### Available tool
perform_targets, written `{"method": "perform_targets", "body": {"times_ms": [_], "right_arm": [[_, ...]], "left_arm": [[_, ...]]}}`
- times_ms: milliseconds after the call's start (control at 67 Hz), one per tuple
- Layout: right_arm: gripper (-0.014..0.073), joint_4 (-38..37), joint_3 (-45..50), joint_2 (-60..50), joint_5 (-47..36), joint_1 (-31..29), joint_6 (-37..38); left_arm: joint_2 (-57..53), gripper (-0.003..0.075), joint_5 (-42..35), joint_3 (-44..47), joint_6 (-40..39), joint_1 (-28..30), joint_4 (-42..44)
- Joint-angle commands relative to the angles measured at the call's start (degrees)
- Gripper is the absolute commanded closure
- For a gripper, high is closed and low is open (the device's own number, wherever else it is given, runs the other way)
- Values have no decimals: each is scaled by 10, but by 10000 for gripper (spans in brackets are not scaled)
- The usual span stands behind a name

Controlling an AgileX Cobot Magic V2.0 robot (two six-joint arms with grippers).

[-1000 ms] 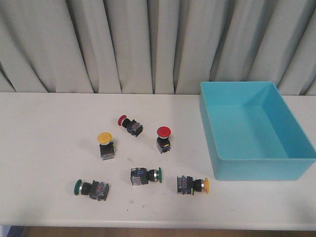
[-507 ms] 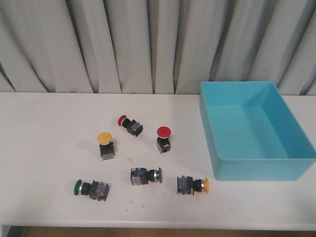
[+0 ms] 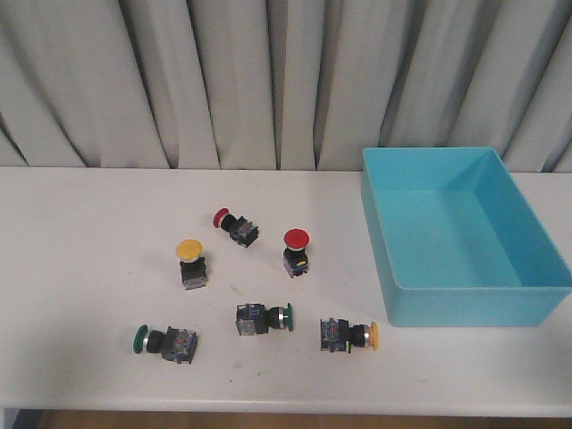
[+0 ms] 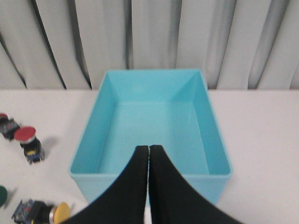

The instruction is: Pick red and yellow buttons and place in box

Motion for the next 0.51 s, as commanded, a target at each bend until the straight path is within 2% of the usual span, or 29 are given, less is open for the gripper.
{"method": "perform_targets", "body": {"times_ms": [0, 254, 358, 493], "right_arm": [[596, -2, -21, 47, -32, 0, -3], [596, 15, -19, 125, -15, 0, 3], [592, -6, -19, 136, -4, 0, -22], [540, -20, -23, 137, 29, 1, -51]], "left_arm": [[44, 727, -7, -22, -1, -3, -3], [103, 727, 14, -21, -1, -3, -3], [113, 727, 15, -21, -1, -3, -3], [121, 715, 14, -21, -1, -3, -3]]}}
